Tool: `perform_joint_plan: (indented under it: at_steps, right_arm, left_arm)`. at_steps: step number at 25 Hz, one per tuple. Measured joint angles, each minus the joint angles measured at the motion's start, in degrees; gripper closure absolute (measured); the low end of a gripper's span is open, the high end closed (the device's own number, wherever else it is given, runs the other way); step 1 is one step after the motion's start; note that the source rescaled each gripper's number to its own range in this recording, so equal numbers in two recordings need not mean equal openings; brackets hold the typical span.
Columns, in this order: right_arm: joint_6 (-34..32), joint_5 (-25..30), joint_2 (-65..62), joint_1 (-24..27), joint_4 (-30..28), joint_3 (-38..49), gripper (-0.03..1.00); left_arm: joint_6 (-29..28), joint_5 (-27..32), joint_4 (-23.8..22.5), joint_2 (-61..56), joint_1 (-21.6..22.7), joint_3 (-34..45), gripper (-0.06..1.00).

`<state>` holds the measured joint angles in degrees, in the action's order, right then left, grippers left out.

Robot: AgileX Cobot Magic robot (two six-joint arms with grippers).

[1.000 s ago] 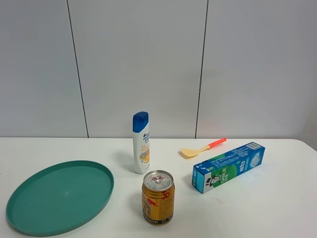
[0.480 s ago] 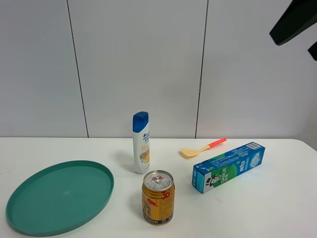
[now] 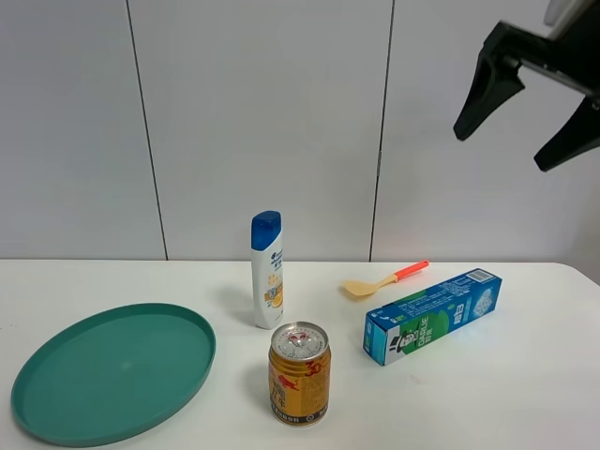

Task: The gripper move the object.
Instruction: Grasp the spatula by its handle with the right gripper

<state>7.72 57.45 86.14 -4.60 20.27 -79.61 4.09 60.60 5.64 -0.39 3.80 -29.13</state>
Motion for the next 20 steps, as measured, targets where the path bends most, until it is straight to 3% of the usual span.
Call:
perform_joint_plan:
  at_steps: [4,12,20]
  right_arm:
    - [-0.2,-2.4,4.1,-1.2,-2.9,-0.1,0.01]
    - [1.9,-8.4,8.7,-12.3,-20.0,-0.5,0.01]
    - [0.5,-6.1,19.6,-12.8,-25.2,-10.9,0.01]
  left_arm:
    - [0.0,0.0,0.0,0.0,0.0,0.0,-0.06]
    - [0.0,0.0,0.0,0.0,0.0,0.0,-0.06]
    - [0.0,0.0,0.0,0.0,0.0,0.0,-0.06]
